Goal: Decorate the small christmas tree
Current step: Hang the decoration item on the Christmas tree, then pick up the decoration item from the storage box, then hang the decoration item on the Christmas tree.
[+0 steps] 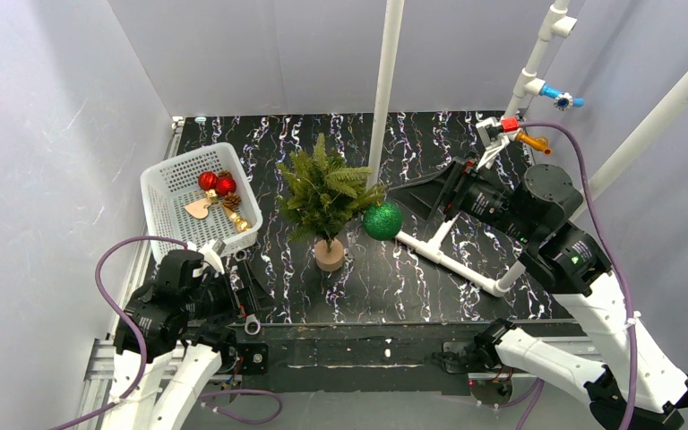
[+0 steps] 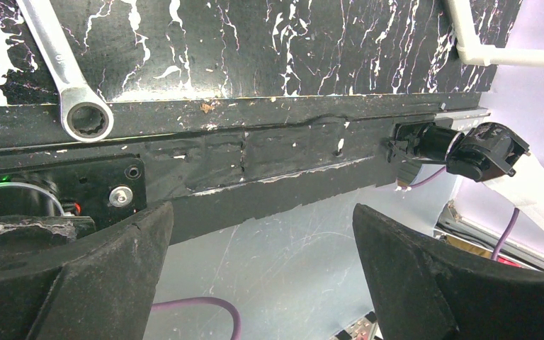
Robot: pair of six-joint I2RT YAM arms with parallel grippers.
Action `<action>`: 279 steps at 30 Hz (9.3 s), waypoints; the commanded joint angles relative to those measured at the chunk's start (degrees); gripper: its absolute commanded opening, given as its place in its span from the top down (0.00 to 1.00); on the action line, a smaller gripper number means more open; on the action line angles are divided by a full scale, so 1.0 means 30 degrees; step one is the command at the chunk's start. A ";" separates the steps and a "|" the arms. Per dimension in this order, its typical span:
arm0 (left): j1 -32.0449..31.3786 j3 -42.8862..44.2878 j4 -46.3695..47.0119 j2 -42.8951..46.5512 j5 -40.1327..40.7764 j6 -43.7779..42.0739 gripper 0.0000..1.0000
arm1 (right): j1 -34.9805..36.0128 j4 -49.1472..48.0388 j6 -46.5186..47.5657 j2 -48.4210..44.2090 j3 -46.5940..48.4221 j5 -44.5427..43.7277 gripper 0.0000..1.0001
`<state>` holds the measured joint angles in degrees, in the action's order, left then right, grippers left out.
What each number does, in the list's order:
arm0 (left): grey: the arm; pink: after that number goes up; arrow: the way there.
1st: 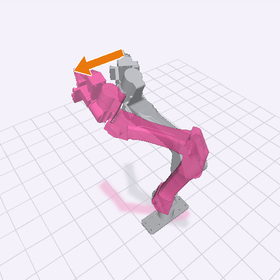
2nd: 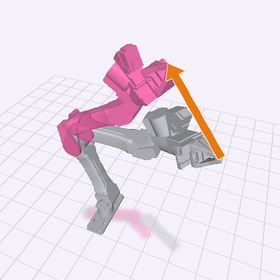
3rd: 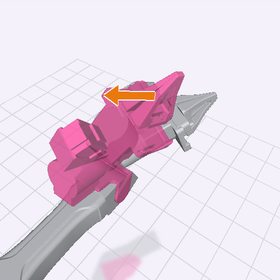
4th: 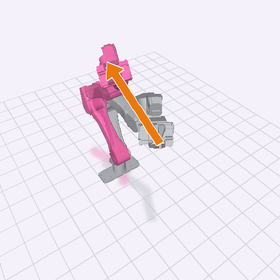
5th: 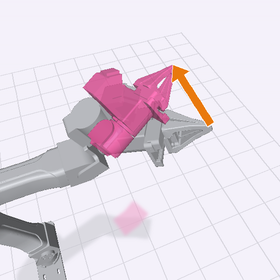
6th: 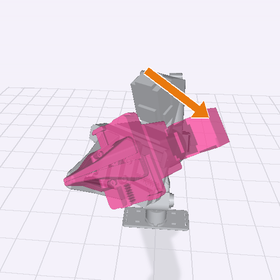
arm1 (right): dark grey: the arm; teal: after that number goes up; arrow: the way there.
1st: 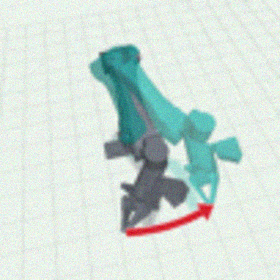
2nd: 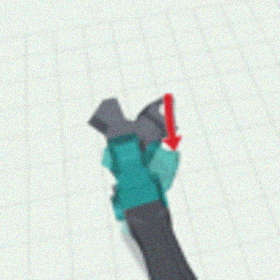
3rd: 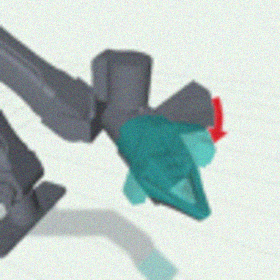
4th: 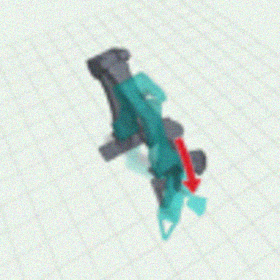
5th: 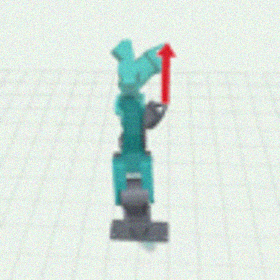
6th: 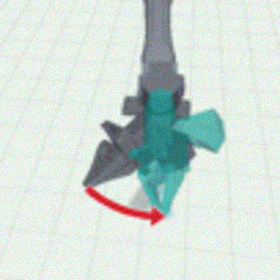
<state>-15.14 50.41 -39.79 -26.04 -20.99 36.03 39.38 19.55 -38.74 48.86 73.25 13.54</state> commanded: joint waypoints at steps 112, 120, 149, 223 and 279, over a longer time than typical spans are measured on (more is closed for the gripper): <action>0.9906 1.1019 1.3392 -1.3689 -1.5393 0.3636 0.53 | -0.0015 0.7244 -0.0965 -0.4788 -0.5620 -0.1990 0.07; 0.9757 0.6849 2.1795 -0.9945 -1.9367 0.7836 0.54 | -0.0002 0.8795 -0.0977 -0.6897 -0.5384 -0.1784 0.07; 0.3603 1.3216 1.8992 -0.8714 -2.2104 0.3649 1.00 | -0.0004 -0.3282 -0.0514 -0.2341 -0.0020 0.4645 0.08; 0.2670 1.1952 1.8332 -0.8842 -2.0453 0.3909 1.00 | 0.8714 -0.4607 0.1562 0.8584 0.8463 0.3778 0.54; 0.2672 1.0775 1.6977 -0.9505 -1.9953 0.3119 1.00 | 0.9170 -0.5396 0.2002 0.6710 0.5112 -0.0429 0.62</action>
<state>-6.98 82.87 6.57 -55.31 -78.39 44.42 66.57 7.07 -34.02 68.27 85.86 14.24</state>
